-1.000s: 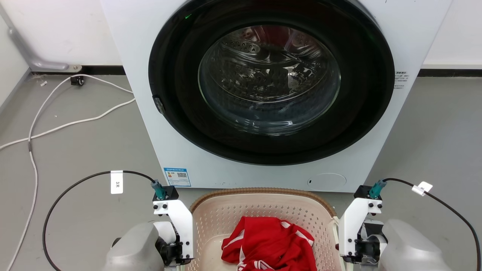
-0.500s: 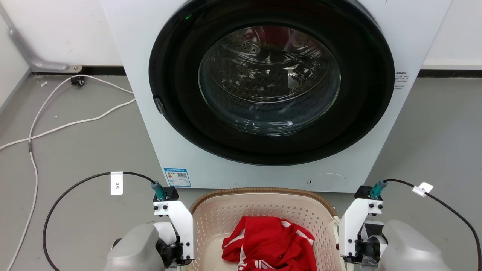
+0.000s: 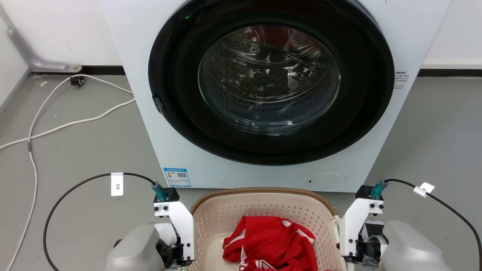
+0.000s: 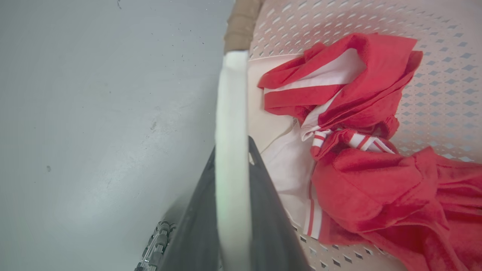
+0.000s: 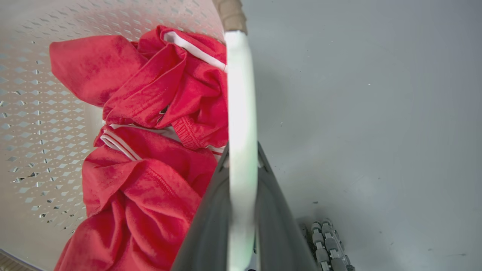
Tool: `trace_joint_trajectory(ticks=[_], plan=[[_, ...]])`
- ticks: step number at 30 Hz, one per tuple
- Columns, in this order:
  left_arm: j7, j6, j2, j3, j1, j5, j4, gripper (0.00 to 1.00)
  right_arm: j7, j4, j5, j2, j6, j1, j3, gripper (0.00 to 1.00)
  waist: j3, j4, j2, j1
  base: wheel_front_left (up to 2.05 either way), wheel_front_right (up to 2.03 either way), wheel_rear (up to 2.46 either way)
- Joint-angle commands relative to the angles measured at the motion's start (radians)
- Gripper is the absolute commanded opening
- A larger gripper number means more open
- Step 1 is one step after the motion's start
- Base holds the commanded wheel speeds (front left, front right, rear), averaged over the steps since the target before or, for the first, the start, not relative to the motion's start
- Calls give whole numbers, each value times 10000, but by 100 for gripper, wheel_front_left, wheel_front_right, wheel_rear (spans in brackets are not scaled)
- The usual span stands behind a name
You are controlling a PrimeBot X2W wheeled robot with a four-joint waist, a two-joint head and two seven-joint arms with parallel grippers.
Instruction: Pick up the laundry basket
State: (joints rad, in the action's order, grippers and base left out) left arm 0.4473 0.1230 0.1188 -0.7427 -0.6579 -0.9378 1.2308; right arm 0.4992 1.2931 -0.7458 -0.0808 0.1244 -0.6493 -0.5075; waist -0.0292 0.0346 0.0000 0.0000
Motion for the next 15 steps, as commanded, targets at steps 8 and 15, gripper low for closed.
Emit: trace_joint_trajectory(ticks=[8,15], plan=[[-9,135,-217,-156,37,-211,-71,0,-130,-71,-59,183,116,-78,-5,0,3,14,0,0,0,0,0],[-92,135,-218,-264,4,-298,-56,0,-100,-68,-85,177,116,-93,3,0,20,28,0,0,0,0,0]])
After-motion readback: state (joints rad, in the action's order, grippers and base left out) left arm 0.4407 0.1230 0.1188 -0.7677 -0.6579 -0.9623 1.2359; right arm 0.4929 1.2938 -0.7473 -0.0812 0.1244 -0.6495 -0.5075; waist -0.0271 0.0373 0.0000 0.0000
